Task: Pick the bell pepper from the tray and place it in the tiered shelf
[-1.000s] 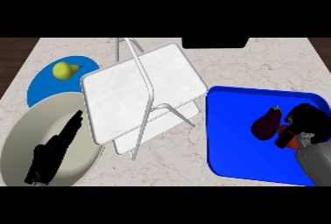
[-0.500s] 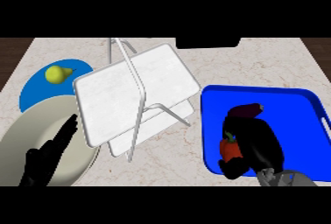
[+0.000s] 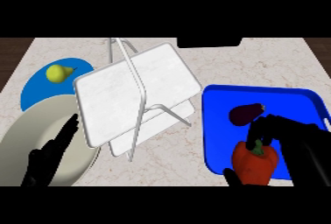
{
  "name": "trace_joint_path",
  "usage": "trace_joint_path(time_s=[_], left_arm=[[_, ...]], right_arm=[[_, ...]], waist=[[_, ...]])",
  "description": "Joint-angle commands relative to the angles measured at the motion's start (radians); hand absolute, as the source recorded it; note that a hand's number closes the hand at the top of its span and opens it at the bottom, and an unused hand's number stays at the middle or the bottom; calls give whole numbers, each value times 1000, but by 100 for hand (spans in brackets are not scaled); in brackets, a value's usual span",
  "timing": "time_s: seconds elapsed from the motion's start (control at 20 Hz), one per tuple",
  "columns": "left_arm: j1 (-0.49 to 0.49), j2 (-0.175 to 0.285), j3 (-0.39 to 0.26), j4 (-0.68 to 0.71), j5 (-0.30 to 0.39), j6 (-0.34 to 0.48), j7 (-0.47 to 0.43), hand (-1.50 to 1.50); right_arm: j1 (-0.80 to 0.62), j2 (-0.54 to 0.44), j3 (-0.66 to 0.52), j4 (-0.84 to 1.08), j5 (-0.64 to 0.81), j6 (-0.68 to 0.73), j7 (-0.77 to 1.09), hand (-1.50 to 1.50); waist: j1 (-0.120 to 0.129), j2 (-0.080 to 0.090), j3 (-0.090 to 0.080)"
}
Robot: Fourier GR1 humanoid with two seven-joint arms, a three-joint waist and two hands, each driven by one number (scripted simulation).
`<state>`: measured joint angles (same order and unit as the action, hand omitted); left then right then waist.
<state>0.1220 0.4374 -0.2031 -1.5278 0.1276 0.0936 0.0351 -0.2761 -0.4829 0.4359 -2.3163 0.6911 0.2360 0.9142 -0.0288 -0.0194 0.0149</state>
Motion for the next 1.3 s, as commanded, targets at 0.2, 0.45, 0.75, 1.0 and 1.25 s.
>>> trace_joint_path(time_s=[0.2,0.45,0.75,1.0,1.25], left_arm=[[-112,-58,-15,87,6,-35,42,0],[-151,-99,-28,136,-21,-21,16,0],[-140,-82,-21,92,-21,-41,44,0],[-107,-114,-33,123,-50,-23,-1,0],[-128,-96,-10,50,-21,-45,75,0]], right_arm=[[-303,109,-151,-46,-117,149,207,150],[-524,166,-186,236,-71,113,178,150],[-725,240,-227,520,-47,93,131,150],[-790,250,-233,763,-2,43,-48,150],[-815,364,-156,960,64,-44,-117,150]], waist=[[20,18,-18],[30,24,-19],[42,24,-17],[48,28,-17],[52,27,-16]])
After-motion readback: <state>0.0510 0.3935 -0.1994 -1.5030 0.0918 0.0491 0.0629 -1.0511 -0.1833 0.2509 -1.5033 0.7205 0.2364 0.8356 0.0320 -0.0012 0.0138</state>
